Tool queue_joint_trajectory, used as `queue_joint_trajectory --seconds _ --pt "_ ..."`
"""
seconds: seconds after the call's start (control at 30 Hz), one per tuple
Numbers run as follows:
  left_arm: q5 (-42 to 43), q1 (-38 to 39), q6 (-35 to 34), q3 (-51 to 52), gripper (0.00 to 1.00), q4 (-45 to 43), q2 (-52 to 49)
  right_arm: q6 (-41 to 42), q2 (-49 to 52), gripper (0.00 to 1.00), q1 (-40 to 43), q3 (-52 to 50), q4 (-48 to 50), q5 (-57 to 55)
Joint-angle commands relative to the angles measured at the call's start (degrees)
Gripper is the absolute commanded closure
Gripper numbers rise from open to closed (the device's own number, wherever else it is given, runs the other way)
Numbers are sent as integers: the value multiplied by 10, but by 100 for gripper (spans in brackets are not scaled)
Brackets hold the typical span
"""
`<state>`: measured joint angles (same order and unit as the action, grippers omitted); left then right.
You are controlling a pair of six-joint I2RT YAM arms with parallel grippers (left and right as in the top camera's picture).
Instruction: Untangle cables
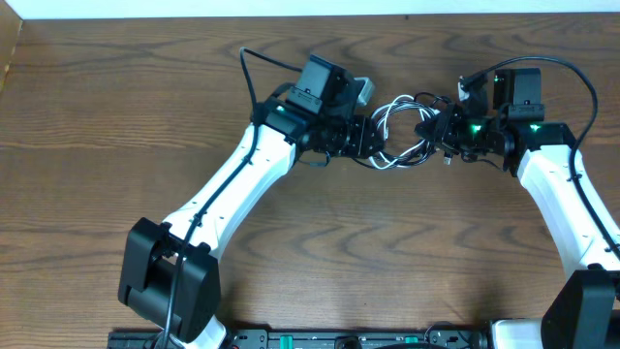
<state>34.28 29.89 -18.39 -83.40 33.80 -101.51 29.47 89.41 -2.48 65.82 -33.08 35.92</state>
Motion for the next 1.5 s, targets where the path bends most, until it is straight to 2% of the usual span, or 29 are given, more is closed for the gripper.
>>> queue_joint_trajectory --seconds 0.0,0.07,0.2,0.57,0.77,0.83,0.9,1.0,1.03,1.13,1.23,1.33,1.37,1.47 --pt "-186 -7 -2 -8 76 30 -6 -8 -2 99 3 2 0 -15" --pt "-229 -17 -2 -9 85 50 -5 -8 -2 99 3 2 0 -17" --pt "-290 -42 -2 -9 92 89 4 -8 -2 99 3 2 0 -24" --pt "-471 -99 -1 -9 92 146 62 -8 -2 99 4 2 -12 -45" --pt "-447 -105 -1 -9 92 162 68 -11 -2 99 3 2 -4 -44" --pt "-421 -105 -1 -9 83 174 68 -44 -2 99 3 2 9 -22" --pt "-383 -105 9 -9 68 180 68 -92 -2 99 3 2 30 20" --pt "-283 -105 86 -9 53 179 68 -158 -5 99 4 2 60 92" --pt "-228 -105 120 -9 44 177 68 -184 -8 99 3 2 72 125" --pt "-146 -105 158 -11 36 166 68 -216 -17 99 3 4 78 173" --pt "-80 -105 167 -20 33 142 68 -234 -25 99 3 4 71 189" --pt "-64 -108 161 -34 30 112 68 -243 -33 99 3 4 58 188" --pt "-64 -111 156 -40 24 103 68 -244 -33 99 3 4 55 187" --pt "-62 -119 128 -52 20 77 68 -248 -36 99 3 4 48 187"
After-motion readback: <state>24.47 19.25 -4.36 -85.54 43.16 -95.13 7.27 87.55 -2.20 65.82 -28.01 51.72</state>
